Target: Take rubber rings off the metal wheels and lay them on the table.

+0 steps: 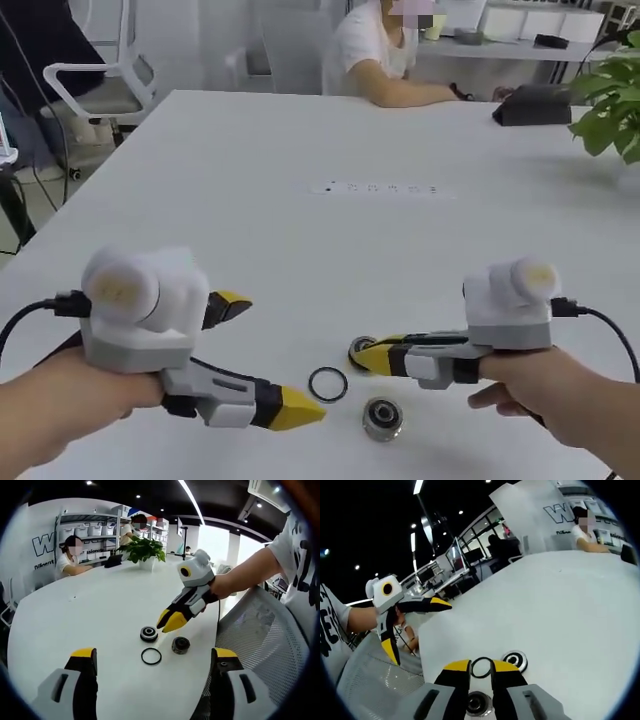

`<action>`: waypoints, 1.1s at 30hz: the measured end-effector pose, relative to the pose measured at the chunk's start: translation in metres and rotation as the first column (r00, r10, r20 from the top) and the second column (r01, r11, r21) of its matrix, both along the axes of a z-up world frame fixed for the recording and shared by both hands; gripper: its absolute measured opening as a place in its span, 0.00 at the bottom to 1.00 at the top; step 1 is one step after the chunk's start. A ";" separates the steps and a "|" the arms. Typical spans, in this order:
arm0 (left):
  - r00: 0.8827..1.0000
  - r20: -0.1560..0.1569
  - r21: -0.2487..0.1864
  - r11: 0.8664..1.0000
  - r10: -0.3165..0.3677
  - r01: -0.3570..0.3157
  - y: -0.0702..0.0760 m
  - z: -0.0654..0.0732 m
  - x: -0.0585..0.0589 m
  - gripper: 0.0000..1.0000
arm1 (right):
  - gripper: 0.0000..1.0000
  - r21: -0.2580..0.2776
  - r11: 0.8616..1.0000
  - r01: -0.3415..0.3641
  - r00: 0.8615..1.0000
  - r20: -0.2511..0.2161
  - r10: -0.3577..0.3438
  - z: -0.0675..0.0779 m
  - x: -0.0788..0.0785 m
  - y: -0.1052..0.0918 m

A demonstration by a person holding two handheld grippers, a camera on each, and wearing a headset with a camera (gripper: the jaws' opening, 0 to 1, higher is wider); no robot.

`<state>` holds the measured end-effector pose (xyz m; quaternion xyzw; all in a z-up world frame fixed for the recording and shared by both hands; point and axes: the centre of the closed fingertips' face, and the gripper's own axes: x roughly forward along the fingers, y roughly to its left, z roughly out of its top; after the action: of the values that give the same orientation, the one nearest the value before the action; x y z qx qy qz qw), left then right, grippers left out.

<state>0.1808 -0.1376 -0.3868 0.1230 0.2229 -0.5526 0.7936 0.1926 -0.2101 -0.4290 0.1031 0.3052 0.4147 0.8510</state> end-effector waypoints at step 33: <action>0.999 -0.010 0.026 0.999 -0.040 0.040 -0.032 -0.012 0.023 0.75 | 0.30 -0.137 0.991 -0.010 0.995 0.093 0.023 -0.018 0.010 -0.034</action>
<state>0.2039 -0.1697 -0.3984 0.1352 0.2314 -0.5658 0.7798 0.2026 -0.2442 -0.4474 0.0225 0.2932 0.4043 0.8661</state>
